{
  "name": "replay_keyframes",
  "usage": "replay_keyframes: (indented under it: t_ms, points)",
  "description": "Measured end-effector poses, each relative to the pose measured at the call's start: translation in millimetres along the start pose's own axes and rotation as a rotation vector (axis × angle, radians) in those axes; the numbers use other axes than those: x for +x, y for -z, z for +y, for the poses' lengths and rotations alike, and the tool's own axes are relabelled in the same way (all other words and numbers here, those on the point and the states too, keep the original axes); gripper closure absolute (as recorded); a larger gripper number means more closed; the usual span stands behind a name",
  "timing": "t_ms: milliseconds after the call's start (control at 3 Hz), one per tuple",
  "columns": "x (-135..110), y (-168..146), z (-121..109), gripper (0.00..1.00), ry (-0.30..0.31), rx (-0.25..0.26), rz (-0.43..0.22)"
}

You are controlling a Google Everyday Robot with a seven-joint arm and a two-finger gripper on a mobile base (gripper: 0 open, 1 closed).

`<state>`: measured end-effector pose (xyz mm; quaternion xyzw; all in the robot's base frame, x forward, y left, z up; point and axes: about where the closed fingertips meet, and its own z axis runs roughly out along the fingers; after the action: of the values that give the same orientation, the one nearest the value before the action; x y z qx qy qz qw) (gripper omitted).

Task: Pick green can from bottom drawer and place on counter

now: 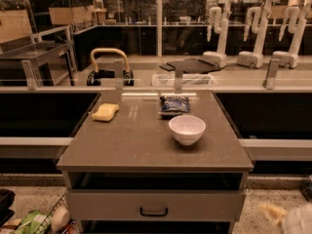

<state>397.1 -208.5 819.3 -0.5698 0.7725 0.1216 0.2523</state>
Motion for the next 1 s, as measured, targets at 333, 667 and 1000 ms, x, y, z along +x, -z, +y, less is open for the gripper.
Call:
replay_keyframes:
  t_ms: [333, 667, 1000]
  points:
    - [38.2, -58.2, 26.8, 0.0, -0.091, 0.005, -0.202]
    - [65.9, -92.0, 45.6, 0.0, -0.167, 0.037, -0.389]
    - [78.7, -98.8, 50.7, 0.0, -0.153, 0.054, -0.437]
